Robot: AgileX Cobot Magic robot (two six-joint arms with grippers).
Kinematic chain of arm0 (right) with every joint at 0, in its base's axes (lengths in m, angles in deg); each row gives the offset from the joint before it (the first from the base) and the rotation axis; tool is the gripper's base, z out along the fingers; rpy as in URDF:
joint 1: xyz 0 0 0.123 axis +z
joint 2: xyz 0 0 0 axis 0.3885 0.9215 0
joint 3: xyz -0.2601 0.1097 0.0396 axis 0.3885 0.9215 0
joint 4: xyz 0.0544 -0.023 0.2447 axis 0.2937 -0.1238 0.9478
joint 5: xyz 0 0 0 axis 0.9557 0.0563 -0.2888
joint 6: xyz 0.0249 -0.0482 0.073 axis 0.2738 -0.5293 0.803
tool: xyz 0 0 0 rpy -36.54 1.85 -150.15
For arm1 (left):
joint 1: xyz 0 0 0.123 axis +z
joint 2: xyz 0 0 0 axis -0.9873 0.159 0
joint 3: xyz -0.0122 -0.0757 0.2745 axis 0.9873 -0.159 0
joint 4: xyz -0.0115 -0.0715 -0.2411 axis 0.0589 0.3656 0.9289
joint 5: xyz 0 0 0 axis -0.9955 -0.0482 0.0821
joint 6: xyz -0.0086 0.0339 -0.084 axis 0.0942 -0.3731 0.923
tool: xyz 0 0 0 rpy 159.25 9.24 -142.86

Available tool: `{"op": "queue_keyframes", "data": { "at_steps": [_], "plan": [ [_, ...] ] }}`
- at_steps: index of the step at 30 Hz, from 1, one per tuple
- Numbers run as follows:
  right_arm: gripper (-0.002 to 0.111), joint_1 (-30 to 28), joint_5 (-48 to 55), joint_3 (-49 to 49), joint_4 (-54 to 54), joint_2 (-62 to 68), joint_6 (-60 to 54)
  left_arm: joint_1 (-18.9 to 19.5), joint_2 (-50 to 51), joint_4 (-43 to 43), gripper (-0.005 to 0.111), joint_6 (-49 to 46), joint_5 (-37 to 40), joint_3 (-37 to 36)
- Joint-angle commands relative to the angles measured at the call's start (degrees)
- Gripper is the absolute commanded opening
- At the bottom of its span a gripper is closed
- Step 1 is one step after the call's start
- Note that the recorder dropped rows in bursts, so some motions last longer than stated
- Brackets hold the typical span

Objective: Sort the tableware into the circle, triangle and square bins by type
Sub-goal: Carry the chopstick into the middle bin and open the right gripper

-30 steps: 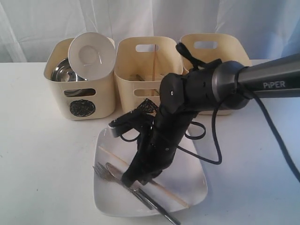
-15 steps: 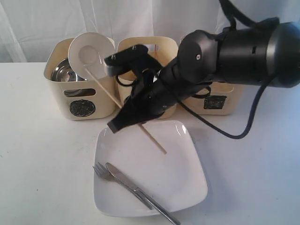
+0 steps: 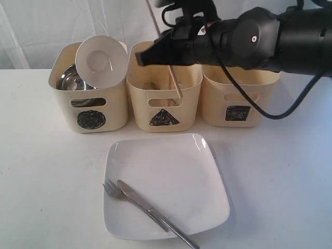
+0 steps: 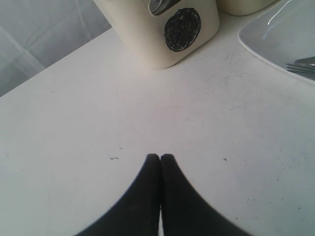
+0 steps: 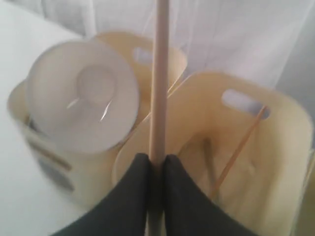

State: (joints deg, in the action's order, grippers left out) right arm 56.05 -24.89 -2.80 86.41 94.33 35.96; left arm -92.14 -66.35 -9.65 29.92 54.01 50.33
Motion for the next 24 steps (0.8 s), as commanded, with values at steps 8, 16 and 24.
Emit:
{"op": "queue_keyframes", "data": {
  "at_steps": [8,16,24],
  "plan": [
    [0.000,-0.93,-31.51,-0.34,-0.53,8.59,2.13,-0.25,-0.26,0.17,0.000,0.14,-0.11,-0.21],
    [0.000,-2.10,-36.87,-3.75,-0.53,17.51,2.91,-0.25,-0.26,0.17,0.000,0.14,-0.11,-0.21],
    [0.022,-4.26,-18.55,-8.46,-0.64,20.19,2.91,-0.25,-0.26,0.17,0.000,0.14,-0.11,-0.21]
  ]
}}
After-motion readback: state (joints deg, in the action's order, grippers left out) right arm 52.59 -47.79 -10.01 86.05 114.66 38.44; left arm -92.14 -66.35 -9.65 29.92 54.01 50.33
